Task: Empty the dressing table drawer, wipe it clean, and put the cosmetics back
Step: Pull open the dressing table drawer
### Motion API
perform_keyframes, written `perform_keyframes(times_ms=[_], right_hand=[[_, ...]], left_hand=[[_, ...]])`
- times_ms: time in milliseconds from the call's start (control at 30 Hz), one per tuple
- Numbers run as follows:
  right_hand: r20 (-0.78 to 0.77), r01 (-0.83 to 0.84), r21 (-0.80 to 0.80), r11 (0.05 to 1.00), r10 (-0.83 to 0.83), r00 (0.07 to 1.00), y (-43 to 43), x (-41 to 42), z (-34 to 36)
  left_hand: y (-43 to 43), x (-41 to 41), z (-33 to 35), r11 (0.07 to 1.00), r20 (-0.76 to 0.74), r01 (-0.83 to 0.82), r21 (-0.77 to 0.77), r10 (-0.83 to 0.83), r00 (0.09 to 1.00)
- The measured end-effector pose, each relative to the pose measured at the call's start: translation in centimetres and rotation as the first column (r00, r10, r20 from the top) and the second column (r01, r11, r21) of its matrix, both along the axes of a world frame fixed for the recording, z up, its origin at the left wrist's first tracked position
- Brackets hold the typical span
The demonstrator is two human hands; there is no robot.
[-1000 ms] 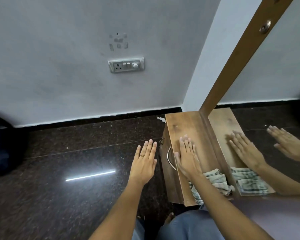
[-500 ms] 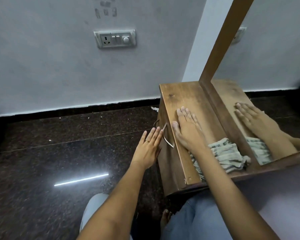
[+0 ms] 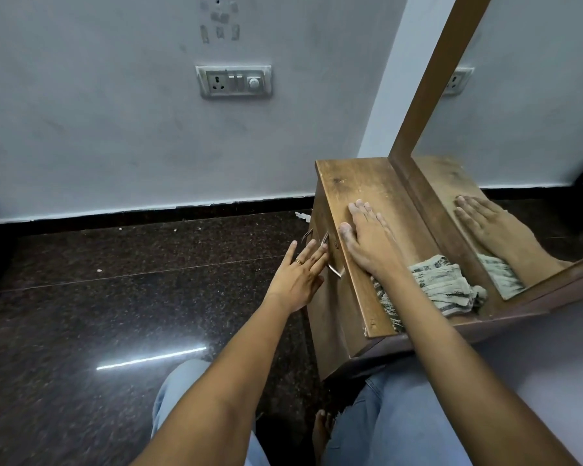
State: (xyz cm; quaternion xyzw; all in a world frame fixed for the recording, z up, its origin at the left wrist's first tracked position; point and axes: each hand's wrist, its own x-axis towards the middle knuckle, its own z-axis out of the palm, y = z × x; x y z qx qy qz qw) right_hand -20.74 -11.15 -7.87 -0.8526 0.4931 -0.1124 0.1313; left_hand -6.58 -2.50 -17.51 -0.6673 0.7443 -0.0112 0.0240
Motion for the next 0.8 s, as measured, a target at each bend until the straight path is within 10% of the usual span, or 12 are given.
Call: perform_keyframes(times_ms=[600,800], right_hand=[[0.033,-0.012,-0.006,1.0,0.013,0.999,-0.1,0.0,0.0],[0.04,-0.005,-0.013,1.0,0.005,0.999,-0.1,0.1,0.1]], left_hand=[[4.8,3.8,-1.0,0.979,-0.237,-0.2,-0.034,0.186,0.953],[5.6,2.5,2.7,0.839,-0.746,-0.447,0.31,0.505,0.433]])
